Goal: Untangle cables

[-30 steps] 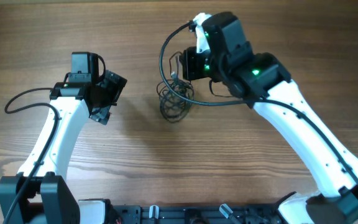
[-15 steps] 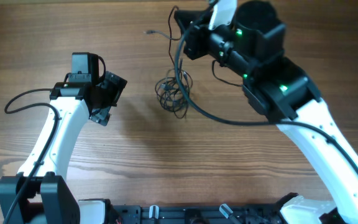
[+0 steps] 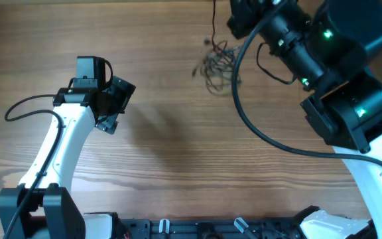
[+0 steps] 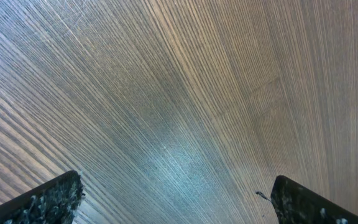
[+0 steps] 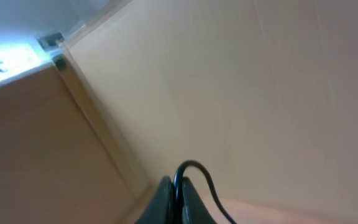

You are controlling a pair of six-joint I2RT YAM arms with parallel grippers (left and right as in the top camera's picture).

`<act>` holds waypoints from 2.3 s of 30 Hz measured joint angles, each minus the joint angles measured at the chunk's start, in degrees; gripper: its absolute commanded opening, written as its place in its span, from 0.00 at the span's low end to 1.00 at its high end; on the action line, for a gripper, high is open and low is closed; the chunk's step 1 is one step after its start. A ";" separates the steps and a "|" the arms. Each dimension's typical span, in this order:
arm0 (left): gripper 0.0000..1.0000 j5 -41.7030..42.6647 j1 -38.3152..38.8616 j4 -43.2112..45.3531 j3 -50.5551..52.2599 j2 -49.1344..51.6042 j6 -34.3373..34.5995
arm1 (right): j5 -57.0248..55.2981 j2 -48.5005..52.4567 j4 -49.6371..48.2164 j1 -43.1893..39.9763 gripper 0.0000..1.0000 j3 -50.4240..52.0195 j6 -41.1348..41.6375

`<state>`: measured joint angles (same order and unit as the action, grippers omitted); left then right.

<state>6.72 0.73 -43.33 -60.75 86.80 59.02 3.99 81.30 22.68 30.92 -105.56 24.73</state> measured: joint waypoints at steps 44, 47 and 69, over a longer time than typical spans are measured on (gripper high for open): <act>1.00 -0.50 0.00 1.09 0.00 0.00 0.00 | -16.79 0.87 -16.20 -0.07 0.04 -24.76 -13.75; 1.00 -0.87 0.00 1.14 0.00 0.00 0.00 | -17.57 -1.29 -15.21 -0.07 0.04 -27.08 -19.39; 0.99 41.66 0.26 24.85 0.04 -0.13 -32.22 | -10.73 8.24 13.51 -0.11 0.04 -25.44 -7.74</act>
<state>48.38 0.99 -18.48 -60.71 86.67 26.81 -6.74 89.54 36.18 30.81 -131.00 16.99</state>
